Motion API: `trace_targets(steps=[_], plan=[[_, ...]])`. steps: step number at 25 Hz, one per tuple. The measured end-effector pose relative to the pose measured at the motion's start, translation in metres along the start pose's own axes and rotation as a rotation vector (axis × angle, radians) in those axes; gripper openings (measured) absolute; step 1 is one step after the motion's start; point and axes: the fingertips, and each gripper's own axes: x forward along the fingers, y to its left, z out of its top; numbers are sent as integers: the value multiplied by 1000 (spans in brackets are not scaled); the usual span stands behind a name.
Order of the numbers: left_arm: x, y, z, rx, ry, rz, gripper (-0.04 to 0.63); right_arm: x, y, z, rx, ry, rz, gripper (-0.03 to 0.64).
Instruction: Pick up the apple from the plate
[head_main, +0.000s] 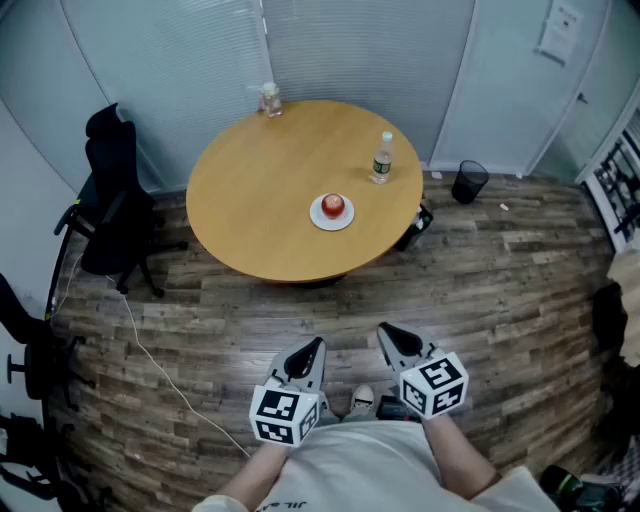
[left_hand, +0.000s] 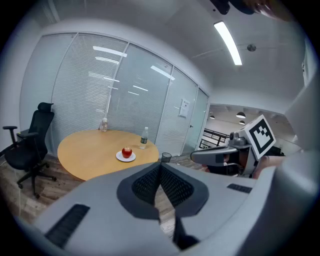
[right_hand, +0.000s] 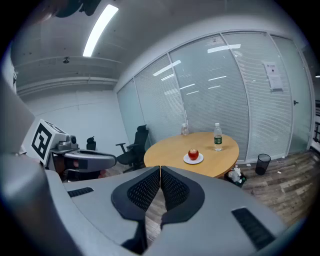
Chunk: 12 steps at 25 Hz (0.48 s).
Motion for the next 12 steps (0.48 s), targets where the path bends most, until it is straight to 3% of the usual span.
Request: trace_targets(steps=[12], plan=[[2, 9, 2, -2, 3, -20, 3, 6, -1, -7, 33, 26, -4, 32]])
